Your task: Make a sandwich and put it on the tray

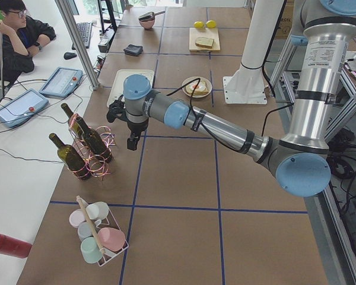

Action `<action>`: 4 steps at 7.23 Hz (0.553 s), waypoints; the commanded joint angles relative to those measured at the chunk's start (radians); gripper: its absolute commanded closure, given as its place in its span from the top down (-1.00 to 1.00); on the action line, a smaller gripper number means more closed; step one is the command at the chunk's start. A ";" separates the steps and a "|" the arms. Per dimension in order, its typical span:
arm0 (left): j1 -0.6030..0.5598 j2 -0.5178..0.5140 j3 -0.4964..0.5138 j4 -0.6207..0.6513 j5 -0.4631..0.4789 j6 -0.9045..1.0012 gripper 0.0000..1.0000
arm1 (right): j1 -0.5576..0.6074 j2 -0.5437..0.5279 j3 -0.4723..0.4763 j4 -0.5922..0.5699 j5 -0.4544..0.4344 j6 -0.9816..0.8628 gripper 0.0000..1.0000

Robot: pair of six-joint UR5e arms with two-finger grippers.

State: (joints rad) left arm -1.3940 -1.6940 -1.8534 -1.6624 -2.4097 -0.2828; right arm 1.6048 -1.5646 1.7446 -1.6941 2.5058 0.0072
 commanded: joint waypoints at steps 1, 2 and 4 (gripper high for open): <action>0.149 -0.003 -0.039 -0.134 0.006 -0.340 1.00 | -0.084 -0.003 0.091 0.004 -0.001 0.201 1.00; 0.212 -0.003 -0.064 -0.204 0.048 -0.469 1.00 | -0.164 -0.008 0.148 0.004 -0.037 0.312 1.00; 0.376 -0.041 -0.081 -0.290 0.143 -0.737 1.00 | -0.285 -0.050 0.272 0.007 -0.112 0.463 1.00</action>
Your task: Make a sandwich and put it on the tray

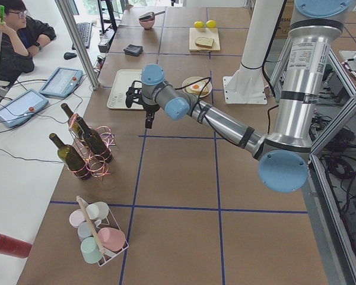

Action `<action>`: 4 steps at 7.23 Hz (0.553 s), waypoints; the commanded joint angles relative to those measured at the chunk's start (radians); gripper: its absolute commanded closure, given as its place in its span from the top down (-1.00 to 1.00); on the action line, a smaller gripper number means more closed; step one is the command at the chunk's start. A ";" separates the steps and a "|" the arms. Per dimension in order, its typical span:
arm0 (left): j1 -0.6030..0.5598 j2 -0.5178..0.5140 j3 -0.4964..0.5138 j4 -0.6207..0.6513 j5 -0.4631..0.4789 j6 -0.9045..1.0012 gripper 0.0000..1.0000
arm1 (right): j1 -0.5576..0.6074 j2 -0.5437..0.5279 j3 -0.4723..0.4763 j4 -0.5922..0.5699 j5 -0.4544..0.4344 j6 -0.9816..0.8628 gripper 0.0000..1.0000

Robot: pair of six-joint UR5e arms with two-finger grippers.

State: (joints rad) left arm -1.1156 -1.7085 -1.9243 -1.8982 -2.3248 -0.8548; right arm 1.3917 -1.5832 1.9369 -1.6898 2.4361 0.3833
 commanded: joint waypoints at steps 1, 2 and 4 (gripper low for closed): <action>0.165 -0.078 -0.009 -0.062 0.096 -0.272 1.00 | -0.107 -0.090 0.095 0.116 -0.048 0.136 1.00; 0.212 -0.117 -0.008 -0.062 0.114 -0.344 1.00 | -0.193 -0.175 0.088 0.379 -0.099 0.340 1.00; 0.243 -0.151 -0.007 -0.062 0.122 -0.392 1.00 | -0.363 -0.286 0.076 0.712 -0.184 0.620 1.00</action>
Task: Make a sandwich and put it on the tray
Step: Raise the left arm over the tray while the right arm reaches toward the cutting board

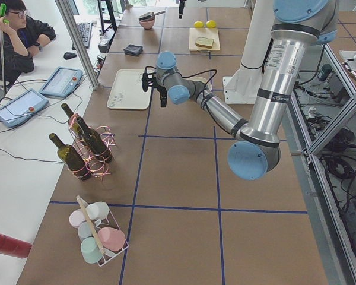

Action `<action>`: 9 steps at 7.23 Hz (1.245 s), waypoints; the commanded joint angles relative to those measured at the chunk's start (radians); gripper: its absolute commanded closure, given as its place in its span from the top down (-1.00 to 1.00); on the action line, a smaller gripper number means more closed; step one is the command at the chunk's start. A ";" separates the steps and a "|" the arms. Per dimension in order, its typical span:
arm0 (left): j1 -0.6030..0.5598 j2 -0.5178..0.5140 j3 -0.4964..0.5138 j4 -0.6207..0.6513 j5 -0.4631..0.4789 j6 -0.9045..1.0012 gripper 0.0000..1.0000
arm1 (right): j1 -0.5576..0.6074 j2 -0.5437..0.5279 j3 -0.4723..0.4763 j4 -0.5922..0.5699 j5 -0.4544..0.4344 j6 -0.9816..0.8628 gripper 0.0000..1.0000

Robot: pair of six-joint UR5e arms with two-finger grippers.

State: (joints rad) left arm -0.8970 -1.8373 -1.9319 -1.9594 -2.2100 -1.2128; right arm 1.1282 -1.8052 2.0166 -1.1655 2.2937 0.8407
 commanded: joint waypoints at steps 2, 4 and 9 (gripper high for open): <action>0.061 -0.036 0.004 -0.001 0.033 -0.045 1.00 | -0.194 -0.069 0.002 0.211 -0.077 0.208 1.00; 0.082 -0.052 0.004 0.000 0.044 -0.057 1.00 | -0.289 -0.155 -0.001 0.341 -0.182 0.317 0.99; 0.084 -0.054 0.007 0.000 0.047 -0.060 1.00 | -0.599 -0.299 -0.088 0.629 -0.422 0.498 0.99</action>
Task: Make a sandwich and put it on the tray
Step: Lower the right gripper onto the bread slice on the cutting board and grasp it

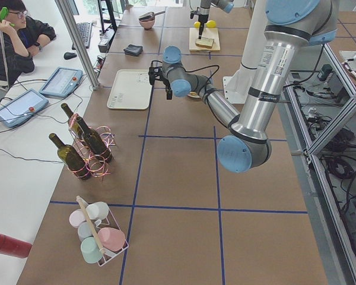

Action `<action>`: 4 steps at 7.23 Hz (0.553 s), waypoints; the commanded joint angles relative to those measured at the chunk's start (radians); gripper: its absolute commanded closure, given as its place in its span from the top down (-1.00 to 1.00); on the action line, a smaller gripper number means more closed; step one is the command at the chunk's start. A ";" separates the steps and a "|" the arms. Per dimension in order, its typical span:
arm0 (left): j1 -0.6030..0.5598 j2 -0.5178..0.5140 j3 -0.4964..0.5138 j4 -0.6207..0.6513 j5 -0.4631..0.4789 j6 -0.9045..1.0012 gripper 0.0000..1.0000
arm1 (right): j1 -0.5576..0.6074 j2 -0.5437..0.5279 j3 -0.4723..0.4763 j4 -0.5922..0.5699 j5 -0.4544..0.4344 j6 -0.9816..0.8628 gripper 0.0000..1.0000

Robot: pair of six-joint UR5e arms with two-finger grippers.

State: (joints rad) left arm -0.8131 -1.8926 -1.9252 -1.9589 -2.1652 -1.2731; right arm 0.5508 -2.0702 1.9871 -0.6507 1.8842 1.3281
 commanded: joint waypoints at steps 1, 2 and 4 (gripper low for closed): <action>0.000 0.001 0.003 0.000 0.004 0.000 1.00 | -0.022 -0.042 -0.117 0.199 -0.008 0.019 0.97; 0.000 0.000 0.003 0.000 0.004 0.000 1.00 | -0.022 -0.042 -0.117 0.200 -0.007 0.031 0.92; 0.000 0.001 0.006 -0.002 0.004 0.003 1.00 | -0.020 -0.045 -0.117 0.200 -0.004 0.033 0.84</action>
State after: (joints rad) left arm -0.8130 -1.8924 -1.9201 -1.9593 -2.1615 -1.2718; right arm 0.5300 -2.1129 1.8733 -0.4564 1.8780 1.3582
